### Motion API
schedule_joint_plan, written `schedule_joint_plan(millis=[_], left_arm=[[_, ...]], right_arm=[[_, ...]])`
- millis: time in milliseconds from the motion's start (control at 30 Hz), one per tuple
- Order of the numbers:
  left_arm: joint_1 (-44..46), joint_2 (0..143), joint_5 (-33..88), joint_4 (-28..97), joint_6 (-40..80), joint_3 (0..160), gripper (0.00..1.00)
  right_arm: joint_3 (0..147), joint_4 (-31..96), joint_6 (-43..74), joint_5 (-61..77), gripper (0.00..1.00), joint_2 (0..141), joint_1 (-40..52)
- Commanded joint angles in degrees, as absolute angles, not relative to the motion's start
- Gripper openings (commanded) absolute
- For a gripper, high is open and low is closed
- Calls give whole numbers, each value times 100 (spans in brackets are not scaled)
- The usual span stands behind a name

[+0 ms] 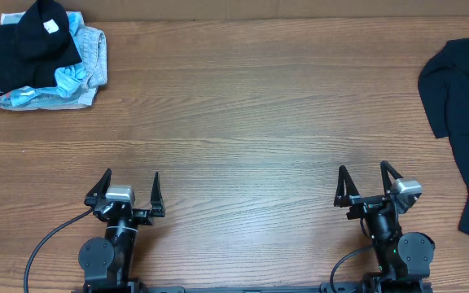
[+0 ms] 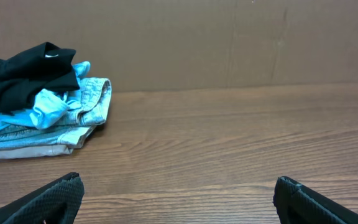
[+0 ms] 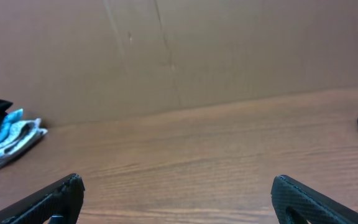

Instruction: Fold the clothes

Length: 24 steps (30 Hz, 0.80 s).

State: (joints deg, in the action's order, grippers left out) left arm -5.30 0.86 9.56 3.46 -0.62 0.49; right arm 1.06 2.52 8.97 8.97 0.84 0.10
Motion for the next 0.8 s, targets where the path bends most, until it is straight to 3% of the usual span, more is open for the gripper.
schedule_joint_plan(millis=[0,767], left_arm=[[-565,25,897,357,-89,27,100],[-565,25,897,357,-89,27,100]], right_arm=[[45,19,829,1041,100,12,43],[45,395,829,926,100,16,43]])
